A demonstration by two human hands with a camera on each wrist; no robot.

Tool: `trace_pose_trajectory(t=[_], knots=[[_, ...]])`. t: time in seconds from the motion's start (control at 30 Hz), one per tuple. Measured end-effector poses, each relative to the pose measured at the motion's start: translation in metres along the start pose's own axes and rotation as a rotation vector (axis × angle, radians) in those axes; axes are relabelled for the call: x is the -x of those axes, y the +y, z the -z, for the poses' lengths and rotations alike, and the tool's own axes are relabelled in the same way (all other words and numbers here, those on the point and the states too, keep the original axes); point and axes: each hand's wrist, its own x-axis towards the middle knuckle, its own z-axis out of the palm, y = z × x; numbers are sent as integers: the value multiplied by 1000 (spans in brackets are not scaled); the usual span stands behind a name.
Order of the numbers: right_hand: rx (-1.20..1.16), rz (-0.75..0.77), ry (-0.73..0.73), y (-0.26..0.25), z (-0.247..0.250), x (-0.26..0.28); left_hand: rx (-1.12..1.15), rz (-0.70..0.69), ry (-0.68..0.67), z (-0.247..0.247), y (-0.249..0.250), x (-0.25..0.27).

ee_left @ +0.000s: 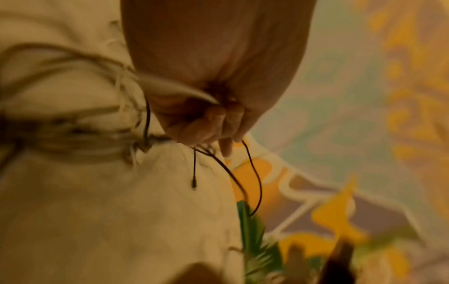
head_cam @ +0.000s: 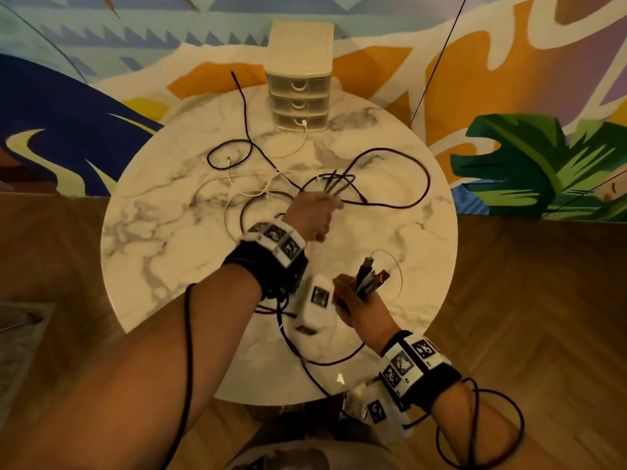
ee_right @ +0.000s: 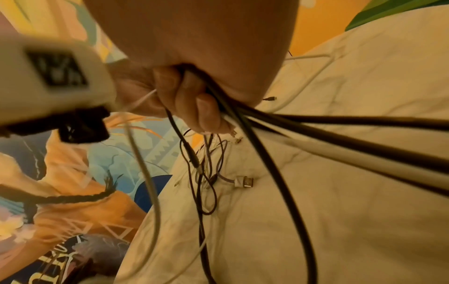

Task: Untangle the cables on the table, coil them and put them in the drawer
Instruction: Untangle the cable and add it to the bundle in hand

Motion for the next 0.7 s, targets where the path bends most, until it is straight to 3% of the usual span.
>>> trace_pose_trajectory(t=[0.07,0.13,0.23,0.37,0.57,0.7], knots=[[77,-25,73,1,7,-5,-311,-150,-108,2,-3,12],[92,-18,173,-5,18,-11,-294,-215,-188,8,-6,22],[-218,-14,259,-12,29,-20,-232,-261,-195,18,-14,34],[-312,-40,259,-18,26,-23,-597,-305,-351,16,-36,45],[-331,-86,156,-17,29,-24,-804,-385,-274,26,-55,43],[-274,-108,136,-16,28,-20,-754,-424,-190,23,-51,43]])
